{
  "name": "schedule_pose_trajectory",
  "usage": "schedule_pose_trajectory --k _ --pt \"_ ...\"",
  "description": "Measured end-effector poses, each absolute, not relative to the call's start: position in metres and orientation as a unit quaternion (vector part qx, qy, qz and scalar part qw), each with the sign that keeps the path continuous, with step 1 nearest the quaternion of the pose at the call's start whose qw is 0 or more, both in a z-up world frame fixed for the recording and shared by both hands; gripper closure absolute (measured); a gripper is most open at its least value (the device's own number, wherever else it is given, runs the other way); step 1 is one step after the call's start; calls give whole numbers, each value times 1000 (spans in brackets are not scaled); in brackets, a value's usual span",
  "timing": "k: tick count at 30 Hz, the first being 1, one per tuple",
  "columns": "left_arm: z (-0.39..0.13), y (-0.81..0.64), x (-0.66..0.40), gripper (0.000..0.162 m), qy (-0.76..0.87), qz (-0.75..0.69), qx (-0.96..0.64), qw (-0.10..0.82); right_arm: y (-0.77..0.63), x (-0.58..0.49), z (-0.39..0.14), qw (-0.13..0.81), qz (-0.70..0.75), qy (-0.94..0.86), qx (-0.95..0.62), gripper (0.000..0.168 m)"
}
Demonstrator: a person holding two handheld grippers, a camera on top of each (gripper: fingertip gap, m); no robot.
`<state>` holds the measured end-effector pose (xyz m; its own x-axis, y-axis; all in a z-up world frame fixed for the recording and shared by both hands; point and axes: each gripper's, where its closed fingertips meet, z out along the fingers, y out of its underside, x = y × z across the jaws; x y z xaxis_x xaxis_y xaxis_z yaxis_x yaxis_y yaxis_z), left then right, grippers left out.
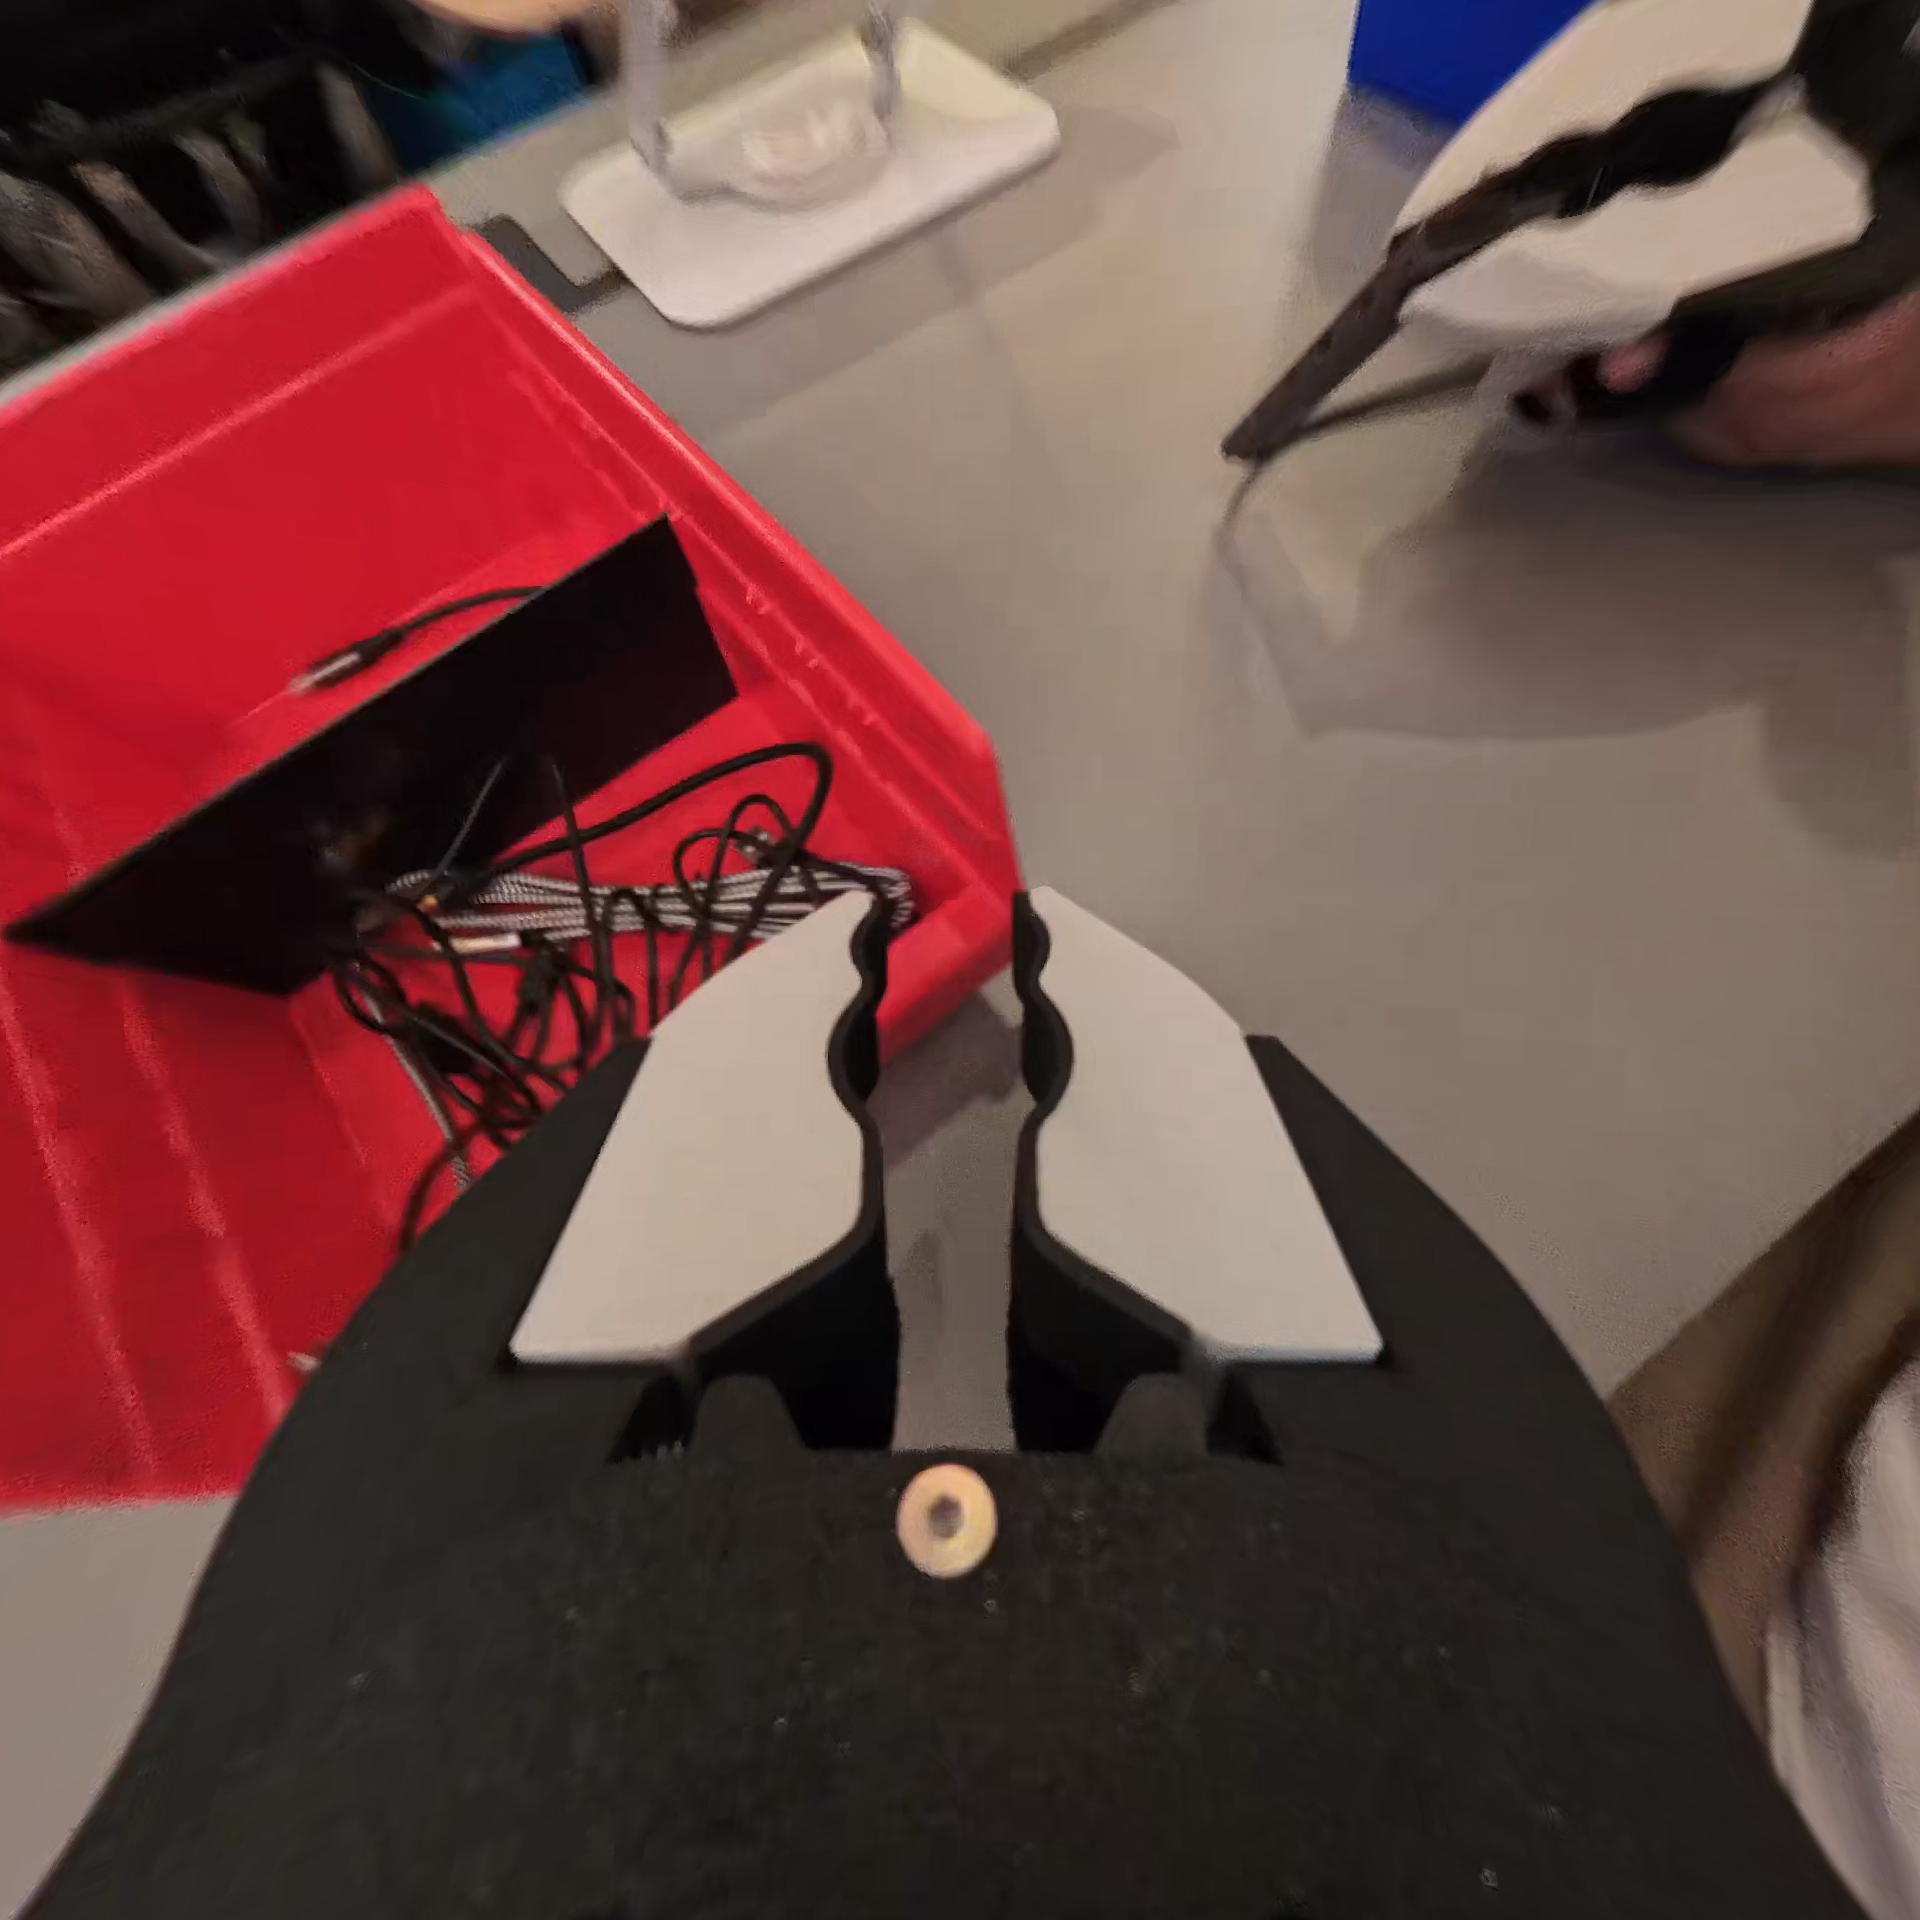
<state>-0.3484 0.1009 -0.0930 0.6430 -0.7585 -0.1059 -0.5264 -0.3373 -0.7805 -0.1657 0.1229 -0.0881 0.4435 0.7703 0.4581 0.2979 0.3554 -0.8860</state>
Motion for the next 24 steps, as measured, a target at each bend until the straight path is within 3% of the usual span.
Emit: schedule_pose_trajectory --k 4,10,11,12,13,16,24 --pt "-121 142 -365 136 507 -133 -810 263 121 -167 -90 651 189 -501 -538 159" --pt "-159 157 -364 138 596 -156 -777 128 118 -170 -94 645 187 -512 -536 158" --pt "-165 156 -364 141 607 -155 -771 113 118 -171 -94 643 190 -513 -536 158" --pt "-168 155 -364 157 614 -151 -768 101 118 -171 -94 643 191 -512 -537 158" --pt "-168 154 -365 156 617 -151 -767 94 119 -170 -94 644 192 -511 -537 158" --pt "-139 163 -362 158 607 -172 -760 156 120 -169 -92 644 199 -505 -539 158" --pt "12 144 -340 159 597 -294 -620 414 124 -162 -86 653 210 -483 -544 159"
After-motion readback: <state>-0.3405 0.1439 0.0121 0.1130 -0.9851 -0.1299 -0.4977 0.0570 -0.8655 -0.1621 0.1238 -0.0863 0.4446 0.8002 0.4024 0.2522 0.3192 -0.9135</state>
